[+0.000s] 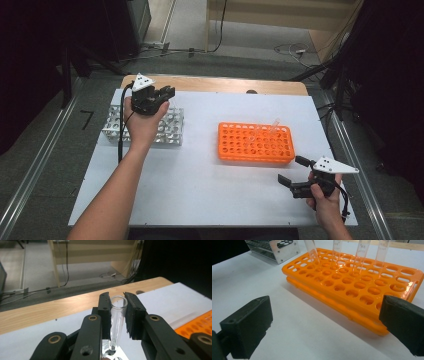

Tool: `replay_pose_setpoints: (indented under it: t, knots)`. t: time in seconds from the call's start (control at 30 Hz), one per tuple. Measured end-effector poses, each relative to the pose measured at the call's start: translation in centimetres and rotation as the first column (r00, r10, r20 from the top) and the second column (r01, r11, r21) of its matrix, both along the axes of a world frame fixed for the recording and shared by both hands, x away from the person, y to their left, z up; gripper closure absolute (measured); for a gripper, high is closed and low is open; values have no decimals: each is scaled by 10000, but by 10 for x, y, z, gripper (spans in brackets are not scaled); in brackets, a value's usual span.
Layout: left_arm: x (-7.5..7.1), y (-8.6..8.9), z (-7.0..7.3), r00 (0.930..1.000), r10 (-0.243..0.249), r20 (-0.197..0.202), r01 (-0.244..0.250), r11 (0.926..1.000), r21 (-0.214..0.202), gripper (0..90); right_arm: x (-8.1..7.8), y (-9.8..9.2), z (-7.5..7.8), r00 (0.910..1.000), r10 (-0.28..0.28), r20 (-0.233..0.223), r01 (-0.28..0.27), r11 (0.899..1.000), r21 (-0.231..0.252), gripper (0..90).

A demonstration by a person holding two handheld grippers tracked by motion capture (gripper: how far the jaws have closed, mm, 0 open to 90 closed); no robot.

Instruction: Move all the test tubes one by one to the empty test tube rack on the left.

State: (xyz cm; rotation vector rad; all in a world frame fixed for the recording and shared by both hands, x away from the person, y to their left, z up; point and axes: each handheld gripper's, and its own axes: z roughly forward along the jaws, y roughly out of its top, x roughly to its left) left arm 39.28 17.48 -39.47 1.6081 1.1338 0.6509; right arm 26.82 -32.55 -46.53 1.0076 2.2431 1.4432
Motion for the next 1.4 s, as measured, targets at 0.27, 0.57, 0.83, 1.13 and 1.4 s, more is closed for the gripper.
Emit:
replay_pose_setpoints:
  t: [0.27,0.57,0.83,1.13,1.4]
  knots:
    - [10,-4,-11,9995,71,-293,-67,9999,150,769,0,0,0,10000,1,-5,-1,10000,11,0]
    - [16,-11,-21,9974,-18,-717,59,9984,567,769,0,0,0,10000,13,-11,-13,10000,27,0]
    - [20,-14,-28,9955,6,-952,60,9976,695,767,0,1,-1,10000,53,-2,-53,10000,-6,0]
    - [19,-16,-35,9925,17,-1225,102,9953,962,766,0,1,-1,10000,100,2,-100,9999,-10,0]
    - [20,-18,-40,9896,-3,-1441,167,9935,1126,761,0,2,-2,9999,115,-23,-115,9999,-47,0]
